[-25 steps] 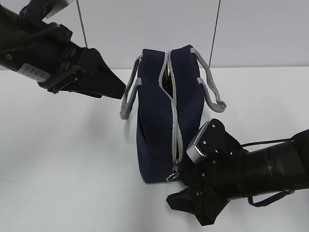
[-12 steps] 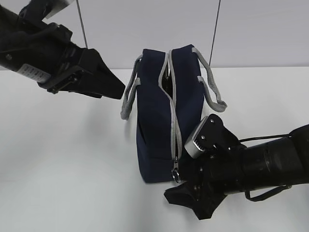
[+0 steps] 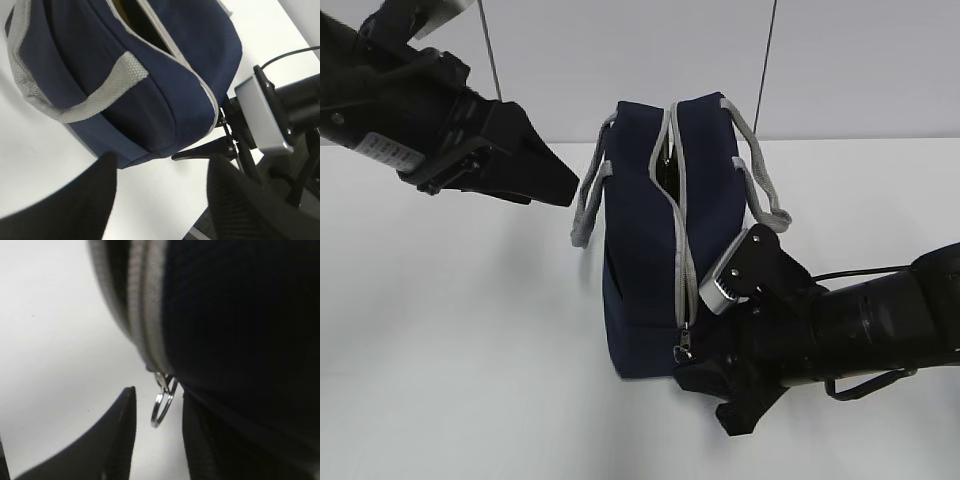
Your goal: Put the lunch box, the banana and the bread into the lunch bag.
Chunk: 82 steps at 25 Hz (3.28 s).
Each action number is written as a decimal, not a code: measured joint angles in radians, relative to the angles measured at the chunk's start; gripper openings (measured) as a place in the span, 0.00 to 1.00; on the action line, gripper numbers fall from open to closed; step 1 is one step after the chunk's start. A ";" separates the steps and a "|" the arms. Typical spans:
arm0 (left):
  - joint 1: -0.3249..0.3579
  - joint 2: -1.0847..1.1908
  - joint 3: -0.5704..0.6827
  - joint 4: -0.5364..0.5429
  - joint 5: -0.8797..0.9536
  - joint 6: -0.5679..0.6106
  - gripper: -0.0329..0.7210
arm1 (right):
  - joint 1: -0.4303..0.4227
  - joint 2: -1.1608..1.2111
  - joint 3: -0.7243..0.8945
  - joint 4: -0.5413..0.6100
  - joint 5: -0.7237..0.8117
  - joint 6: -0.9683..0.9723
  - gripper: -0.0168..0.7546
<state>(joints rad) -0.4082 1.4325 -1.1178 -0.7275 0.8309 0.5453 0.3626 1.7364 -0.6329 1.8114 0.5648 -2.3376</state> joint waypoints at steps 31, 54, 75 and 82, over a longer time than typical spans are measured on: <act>0.000 0.000 0.000 0.000 0.006 0.000 0.56 | 0.000 -0.251 0.000 -0.541 -0.042 0.616 0.00; 0.000 -0.048 0.000 0.000 0.006 0.025 0.56 | 0.000 -0.340 -0.283 -0.575 -0.030 0.690 0.00; 0.000 -0.050 0.181 -0.369 -0.109 0.598 0.75 | 0.000 -0.334 -0.352 -0.588 -0.070 0.700 0.00; 0.000 0.002 0.221 -0.582 -0.149 0.797 0.79 | 0.000 -0.328 -0.352 -0.597 -0.068 0.701 0.00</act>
<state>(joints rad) -0.4082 1.4349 -0.8968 -1.3090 0.6820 1.3427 0.3626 1.4086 -0.9853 1.2141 0.4967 -1.6361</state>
